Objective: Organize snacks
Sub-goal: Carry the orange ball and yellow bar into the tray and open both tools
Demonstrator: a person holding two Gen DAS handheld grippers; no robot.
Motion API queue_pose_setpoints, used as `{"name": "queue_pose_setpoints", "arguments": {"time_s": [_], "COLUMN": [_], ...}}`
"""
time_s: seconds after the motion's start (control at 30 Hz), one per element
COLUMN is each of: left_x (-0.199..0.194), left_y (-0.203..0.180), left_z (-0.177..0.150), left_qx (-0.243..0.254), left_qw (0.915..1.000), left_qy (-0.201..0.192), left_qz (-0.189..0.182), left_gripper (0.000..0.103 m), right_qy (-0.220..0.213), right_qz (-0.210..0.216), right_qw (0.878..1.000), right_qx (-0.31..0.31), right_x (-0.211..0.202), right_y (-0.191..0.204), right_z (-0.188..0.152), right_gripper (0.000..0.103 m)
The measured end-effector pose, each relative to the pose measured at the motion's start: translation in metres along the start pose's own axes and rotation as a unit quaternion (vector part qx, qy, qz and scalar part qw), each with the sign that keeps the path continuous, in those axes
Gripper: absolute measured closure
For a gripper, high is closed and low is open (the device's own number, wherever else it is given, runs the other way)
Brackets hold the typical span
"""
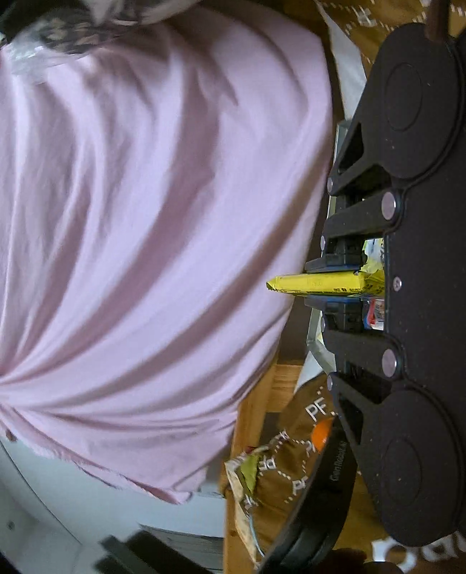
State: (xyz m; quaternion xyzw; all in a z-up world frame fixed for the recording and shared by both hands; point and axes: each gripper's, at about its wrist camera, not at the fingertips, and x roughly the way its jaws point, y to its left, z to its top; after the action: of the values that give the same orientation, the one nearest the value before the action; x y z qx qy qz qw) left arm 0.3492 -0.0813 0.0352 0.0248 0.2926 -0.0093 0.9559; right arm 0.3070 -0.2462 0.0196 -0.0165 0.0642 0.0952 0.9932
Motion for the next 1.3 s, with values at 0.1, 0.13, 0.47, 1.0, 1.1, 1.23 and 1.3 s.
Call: {"name": "queue_pose_setpoints", "arguments": {"time_s": [0.1,0.13,0.47,1.0,1.1,1.23,1.3], "left_x": [0.025,0.032,0.071,0.086,0.085,0.084,0.085], "left_y": [-0.001,-0.002,-0.014,-0.001,-0.002,-0.003,-0.003], "left_z": [0.002,0.002,-0.007,-0.013,-0.014,-0.014,-0.015], "left_qx": [0.007,0.007,0.008,0.001,-0.004,-0.006,-0.006], "left_qw": [0.9999,0.9999,0.9996,0.9992,0.9992,0.9992,0.9992], "left_qy": [0.009,0.013,0.025,0.038,0.037,0.037,0.037], "left_qz": [0.004,0.005,-0.009,-0.009,-0.01,-0.012,-0.01], "left_gripper": [0.075,0.075,0.075,0.075,0.075,0.074,0.074], "right_qy": [0.021,0.024,0.05,0.065,0.07,0.079,0.087], "right_qz": [0.004,0.002,0.005,0.062,0.061,0.052,0.047], "right_qw": [0.999,0.999,0.994,0.99,0.989,0.989,0.988], "right_qx": [0.038,0.042,0.095,0.107,0.112,0.118,0.119], "right_x": [0.018,0.021,0.039,0.059,0.061,0.063,0.065], "right_y": [-0.012,-0.013,-0.028,-0.018,-0.019,-0.022,-0.023], "right_z": [-0.014,-0.018,-0.037,-0.056,-0.058,-0.061,-0.062], "right_gripper": [0.09,0.09,0.09,0.09,0.089,0.085,0.084]}}
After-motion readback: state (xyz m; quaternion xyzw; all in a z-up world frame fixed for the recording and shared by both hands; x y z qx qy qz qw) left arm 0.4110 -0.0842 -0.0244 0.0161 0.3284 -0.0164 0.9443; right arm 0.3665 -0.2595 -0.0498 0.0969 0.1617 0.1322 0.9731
